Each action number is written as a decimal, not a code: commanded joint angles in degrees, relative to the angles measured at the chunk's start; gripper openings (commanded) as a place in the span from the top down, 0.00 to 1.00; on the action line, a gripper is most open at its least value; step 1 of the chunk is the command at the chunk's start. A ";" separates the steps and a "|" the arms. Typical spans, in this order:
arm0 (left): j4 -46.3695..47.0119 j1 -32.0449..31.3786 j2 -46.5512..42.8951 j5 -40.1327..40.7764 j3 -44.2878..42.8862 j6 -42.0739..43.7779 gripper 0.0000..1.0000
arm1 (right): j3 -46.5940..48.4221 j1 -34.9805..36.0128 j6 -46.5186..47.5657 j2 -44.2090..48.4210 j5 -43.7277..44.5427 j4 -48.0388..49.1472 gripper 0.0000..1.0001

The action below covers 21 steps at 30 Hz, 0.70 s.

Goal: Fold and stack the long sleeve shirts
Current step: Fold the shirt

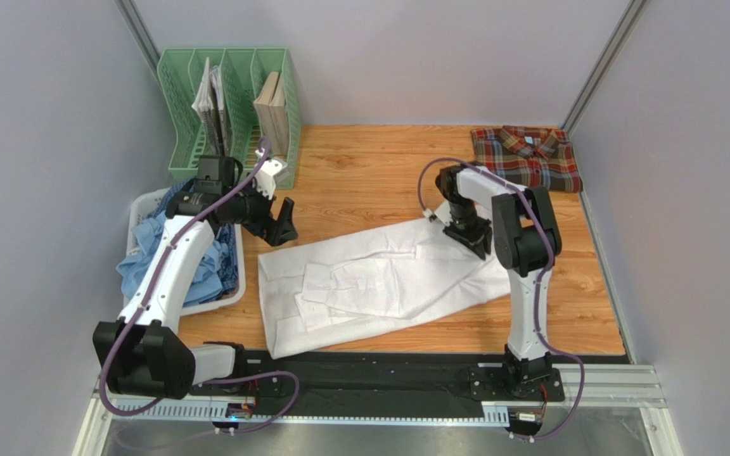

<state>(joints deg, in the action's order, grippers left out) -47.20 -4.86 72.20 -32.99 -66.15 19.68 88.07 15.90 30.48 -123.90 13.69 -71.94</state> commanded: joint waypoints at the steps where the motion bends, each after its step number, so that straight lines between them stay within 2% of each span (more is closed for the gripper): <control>1: 4.21 0.03 -6.62 -1.03 1.63 2.20 0.01 | 24.15 1.85 5.11 -12.05 5.62 12.01 0.77; 2: 5.27 0.03 -7.86 0.11 2.25 1.94 0.01 | 28.95 2.37 6.16 -17.29 6.77 11.22 0.77; 4: 9.66 0.03 -10.92 3.27 4.71 -0.41 0.01 | 39.14 3.69 10.73 -21.80 10.97 12.95 0.77; 5: 11.24 0.03 -11.81 4.94 5.50 -2.09 0.01 | 48.15 4.05 12.22 -23.48 11.61 16.10 0.77; 6: 9.51 0.03 -12.35 4.35 5.16 -2.19 0.01 | 53.03 4.22 13.89 -25.41 12.05 17.78 0.77; 7: 6.97 0.03 -12.00 0.95 4.63 4.33 0.01 | 56.82 4.31 13.91 -25.52 12.23 18.85 0.77; 8: 3.90 -0.41 -11.30 -2.22 3.84 7.27 0.01 | 60.43 4.49 13.12 -24.73 11.10 19.90 0.76; 9: -1.52 -1.45 -10.25 -2.16 2.18 9.48 0.02 | 59.33 4.49 11.11 -19.77 9.53 20.52 0.75; 10: -3.58 -2.94 -7.46 -0.25 1.56 12.46 0.09 | 56.62 4.14 9.27 -16.32 6.73 21.83 0.72; 11: -5.60 -5.92 -5.95 1.68 1.29 14.66 0.13 | 51.90 4.23 7.68 -11.77 4.52 24.98 0.71; 12: -7.54 -7.08 -4.72 4.75 1.63 15.99 0.17 | 42.89 4.05 6.53 -7.54 1.98 26.23 0.69; 13: -7.38 -7.87 -2.79 5.91 2.25 16.78 0.18 | 37.40 3.96 3.91 0.50 -1.01 27.98 0.66; 16: -5.27 -11.82 2.22 9.79 3.40 18.54 0.24 | 24.89 3.70 0.04 11.00 -5.15 29.58 0.64; 21: -0.44 -16.67 11.96 17.25 3.75 21.18 0.29 | 16.70 0.72 -7.44 17.45 -11.92 22.12 0.65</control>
<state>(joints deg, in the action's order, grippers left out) -49.87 -18.90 78.52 -21.98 -62.17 35.55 109.60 19.29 31.62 -110.10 9.47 -47.29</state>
